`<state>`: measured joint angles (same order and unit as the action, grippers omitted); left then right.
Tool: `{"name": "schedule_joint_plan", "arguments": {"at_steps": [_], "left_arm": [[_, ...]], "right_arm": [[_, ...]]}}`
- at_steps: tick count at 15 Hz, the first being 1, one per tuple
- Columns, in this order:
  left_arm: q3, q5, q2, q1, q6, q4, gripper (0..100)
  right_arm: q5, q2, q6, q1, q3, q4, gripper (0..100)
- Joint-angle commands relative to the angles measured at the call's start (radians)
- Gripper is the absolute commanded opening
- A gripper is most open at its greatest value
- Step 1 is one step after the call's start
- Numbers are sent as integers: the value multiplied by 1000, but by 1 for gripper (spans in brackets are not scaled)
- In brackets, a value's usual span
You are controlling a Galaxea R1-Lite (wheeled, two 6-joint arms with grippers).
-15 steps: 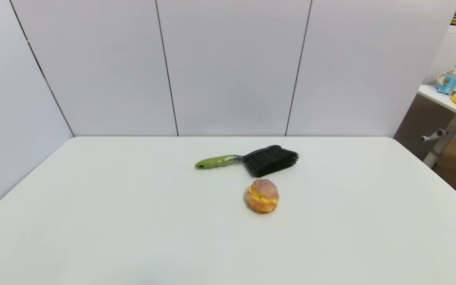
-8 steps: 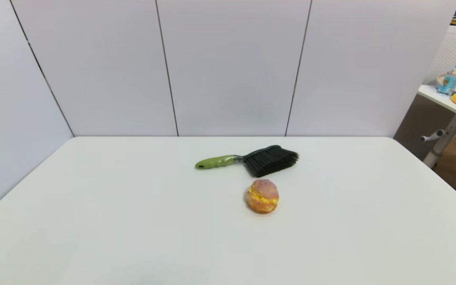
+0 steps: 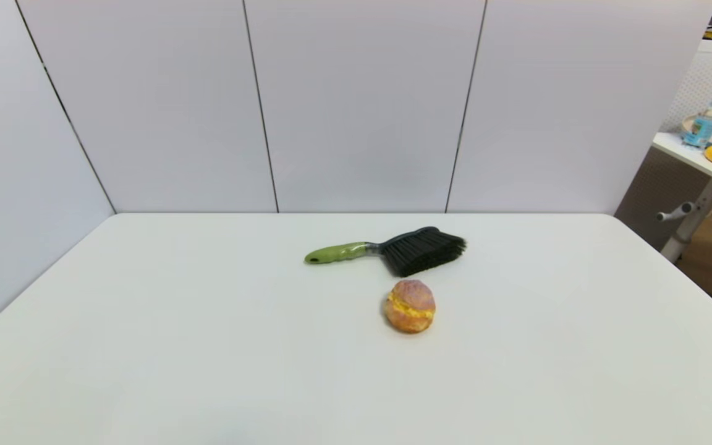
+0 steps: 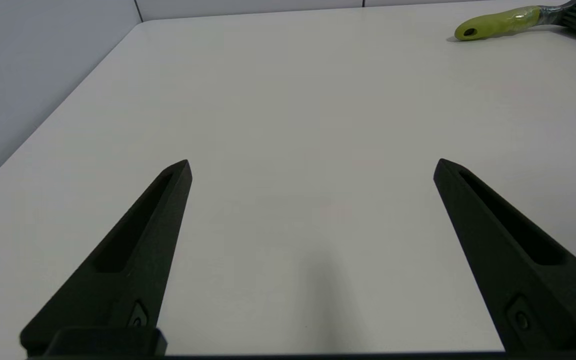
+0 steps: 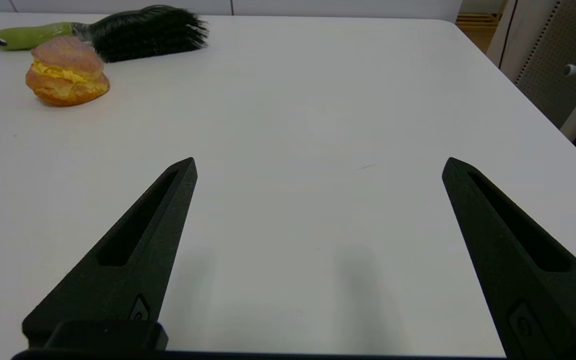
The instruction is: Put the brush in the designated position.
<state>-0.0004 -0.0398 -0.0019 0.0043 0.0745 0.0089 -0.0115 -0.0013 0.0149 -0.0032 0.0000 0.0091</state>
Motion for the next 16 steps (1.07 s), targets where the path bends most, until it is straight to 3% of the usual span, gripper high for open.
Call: {"name": "schedule_joint_plan", "arguments": {"at_steps": [1, 16], "left_arm": [[0, 0, 2, 0, 1, 0, 100], [0, 0, 2, 0, 1, 0, 100]], "right_arm": [[-1, 1, 0, 0, 2, 0, 100], [11, 1, -3, 0, 2, -1, 100]]}}
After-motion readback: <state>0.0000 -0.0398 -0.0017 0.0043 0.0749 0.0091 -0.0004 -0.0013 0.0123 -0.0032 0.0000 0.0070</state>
